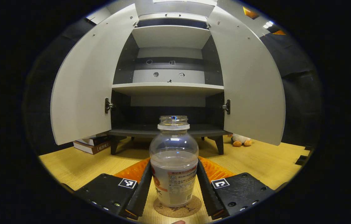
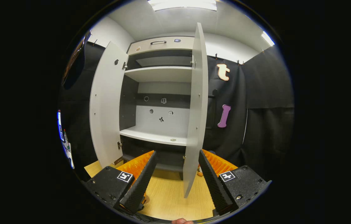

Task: Grasp the bottle in the cabinet with the left hand and place it on the coaster, then close the right door with the right hand and the left door with the left hand.

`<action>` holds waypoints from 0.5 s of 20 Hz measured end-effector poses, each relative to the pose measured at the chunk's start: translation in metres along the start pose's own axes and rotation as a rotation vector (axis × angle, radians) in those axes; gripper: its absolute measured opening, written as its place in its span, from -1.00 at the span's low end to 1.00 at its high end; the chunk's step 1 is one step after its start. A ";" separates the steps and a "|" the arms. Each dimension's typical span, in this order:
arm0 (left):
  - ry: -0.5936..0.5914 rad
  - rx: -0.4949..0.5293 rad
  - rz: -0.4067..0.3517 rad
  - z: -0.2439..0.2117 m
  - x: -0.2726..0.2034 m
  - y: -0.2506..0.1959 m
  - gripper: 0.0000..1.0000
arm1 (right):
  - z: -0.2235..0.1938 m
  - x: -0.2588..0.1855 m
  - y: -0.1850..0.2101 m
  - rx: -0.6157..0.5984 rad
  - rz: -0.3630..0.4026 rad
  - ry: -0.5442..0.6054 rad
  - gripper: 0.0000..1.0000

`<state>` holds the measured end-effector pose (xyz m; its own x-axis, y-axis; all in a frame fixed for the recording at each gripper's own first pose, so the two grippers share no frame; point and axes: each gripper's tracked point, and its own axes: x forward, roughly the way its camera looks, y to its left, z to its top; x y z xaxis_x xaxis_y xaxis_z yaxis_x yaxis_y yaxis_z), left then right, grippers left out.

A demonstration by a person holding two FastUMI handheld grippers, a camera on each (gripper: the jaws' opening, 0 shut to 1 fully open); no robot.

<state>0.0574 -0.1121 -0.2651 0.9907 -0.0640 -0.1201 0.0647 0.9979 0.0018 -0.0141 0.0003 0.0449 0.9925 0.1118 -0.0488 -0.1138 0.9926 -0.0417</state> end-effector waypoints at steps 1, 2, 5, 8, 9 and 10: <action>-0.026 0.003 0.001 0.004 -0.002 0.000 0.44 | -0.002 0.000 0.000 0.000 -0.002 0.004 0.67; -0.014 0.001 0.001 0.002 -0.002 -0.002 0.44 | -0.003 -0.001 -0.002 -0.001 -0.006 0.010 0.67; -0.021 -0.010 -0.011 0.004 -0.002 -0.002 0.49 | -0.005 0.000 -0.002 0.000 -0.010 0.020 0.67; -0.023 -0.002 -0.029 0.008 -0.002 -0.006 0.55 | -0.006 0.001 0.000 0.003 -0.004 0.025 0.67; -0.020 0.001 -0.034 0.008 -0.003 -0.006 0.67 | -0.008 0.001 0.001 0.000 -0.002 0.028 0.67; -0.019 -0.001 -0.035 0.010 -0.003 -0.006 0.83 | -0.008 0.001 0.001 -0.003 0.002 0.028 0.67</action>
<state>0.0549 -0.1177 -0.2553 0.9899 -0.0990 -0.1015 0.0992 0.9951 -0.0032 -0.0137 0.0013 0.0365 0.9906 0.1125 -0.0773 -0.1161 0.9922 -0.0444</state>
